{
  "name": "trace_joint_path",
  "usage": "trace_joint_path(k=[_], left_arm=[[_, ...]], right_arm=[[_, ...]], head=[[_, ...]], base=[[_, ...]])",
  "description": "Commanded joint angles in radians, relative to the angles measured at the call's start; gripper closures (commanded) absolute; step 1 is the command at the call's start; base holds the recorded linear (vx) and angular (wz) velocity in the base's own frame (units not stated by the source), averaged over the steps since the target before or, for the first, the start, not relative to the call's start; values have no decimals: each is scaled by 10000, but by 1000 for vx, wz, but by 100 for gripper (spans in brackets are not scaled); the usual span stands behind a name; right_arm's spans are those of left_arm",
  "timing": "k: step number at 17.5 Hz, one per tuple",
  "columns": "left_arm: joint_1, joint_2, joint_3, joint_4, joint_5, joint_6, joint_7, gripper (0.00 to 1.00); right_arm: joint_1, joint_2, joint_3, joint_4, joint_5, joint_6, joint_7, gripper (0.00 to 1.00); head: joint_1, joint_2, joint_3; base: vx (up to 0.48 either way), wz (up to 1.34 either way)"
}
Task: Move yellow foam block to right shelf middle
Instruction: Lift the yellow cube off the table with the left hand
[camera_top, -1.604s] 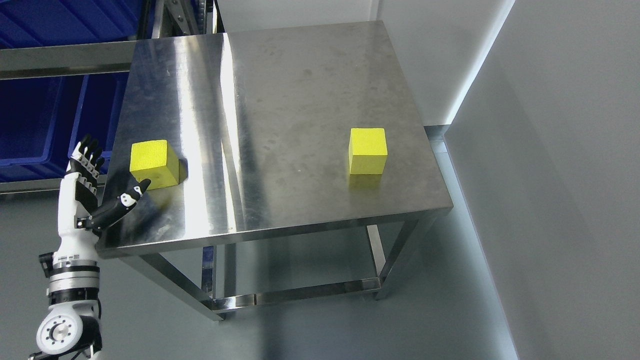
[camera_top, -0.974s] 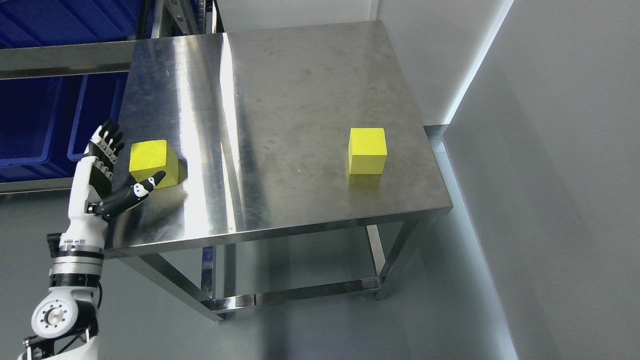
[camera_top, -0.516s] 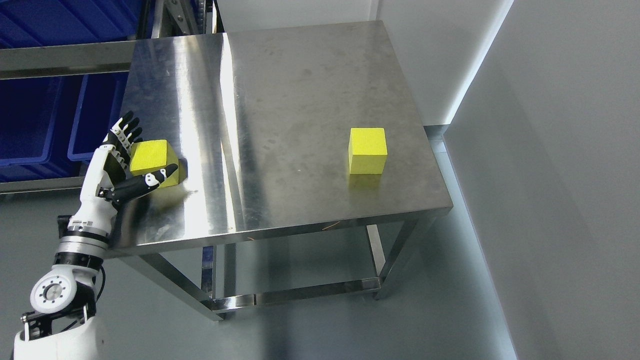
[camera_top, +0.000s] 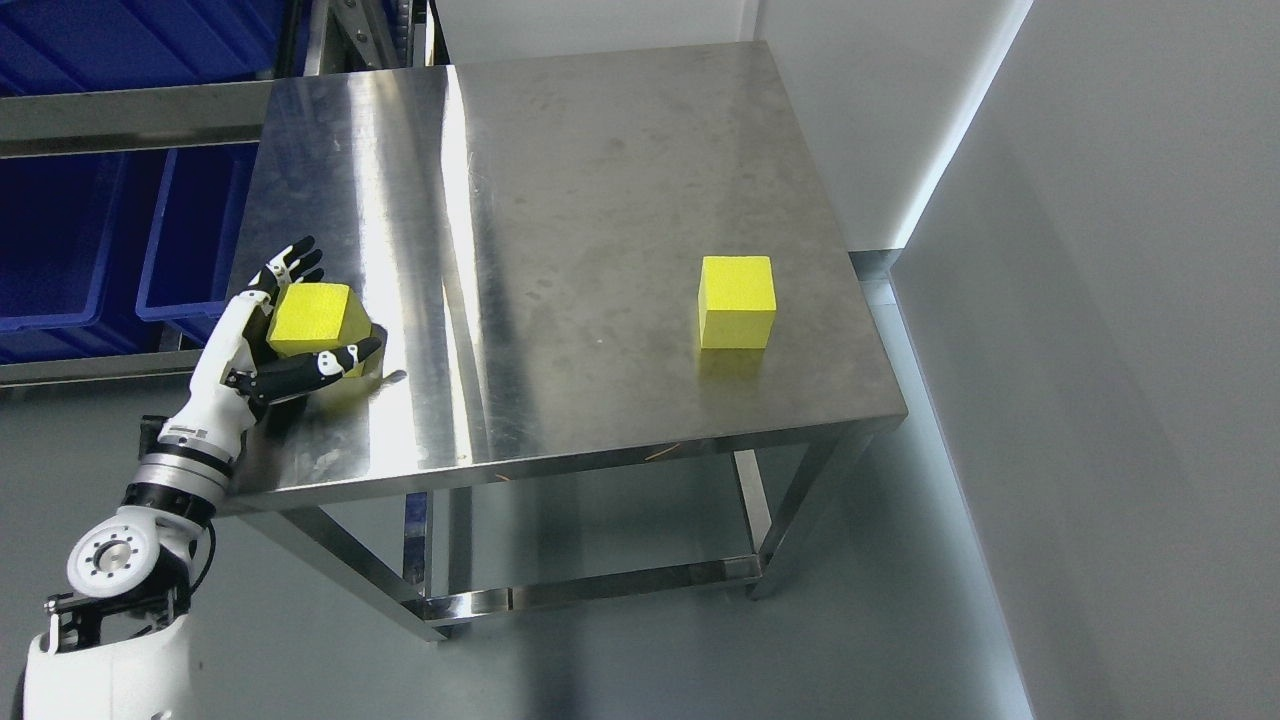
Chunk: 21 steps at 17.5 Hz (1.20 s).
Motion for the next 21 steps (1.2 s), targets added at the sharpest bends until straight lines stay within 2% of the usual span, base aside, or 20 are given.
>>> trace_joint_path(k=[1, 4, 5, 6, 12, 21], left_arm=[[-9, 238, -24, 477, 298, -228, -283, 35], [7, -68, 758, 523, 329, -1224, -299, 67], [-24, -298, 973, 538, 359, -1546, -299, 74], [-70, -467, 1036, 523, 405, -1777, -314, 77], [-668, -760, 1496, 431, 1370, -3587, -299, 75], [-668, -806, 1528, 431, 1495, -3804, -283, 74]], right_arm=[[-15, -175, 0, -175, -15, -5, 7, 0], [-31, -175, 0, -175, 0, -5, 7, 0], [-31, -175, 0, -175, -15, -21, 7, 0], [-31, -175, 0, -175, 0, -6, 7, 0], [-31, -175, 0, -175, 0, -5, 7, 0], [-31, -175, 0, -175, -15, -5, 7, 0]], head=[[0, 0, 0], [0, 0, 0], [0, 0, 0], [0, 0, 0], [0, 0, 0], [0, 0, 0]], base=[[0, 0], [0, 0], [0, 0], [0, 0], [0, 0], [0, 0]])
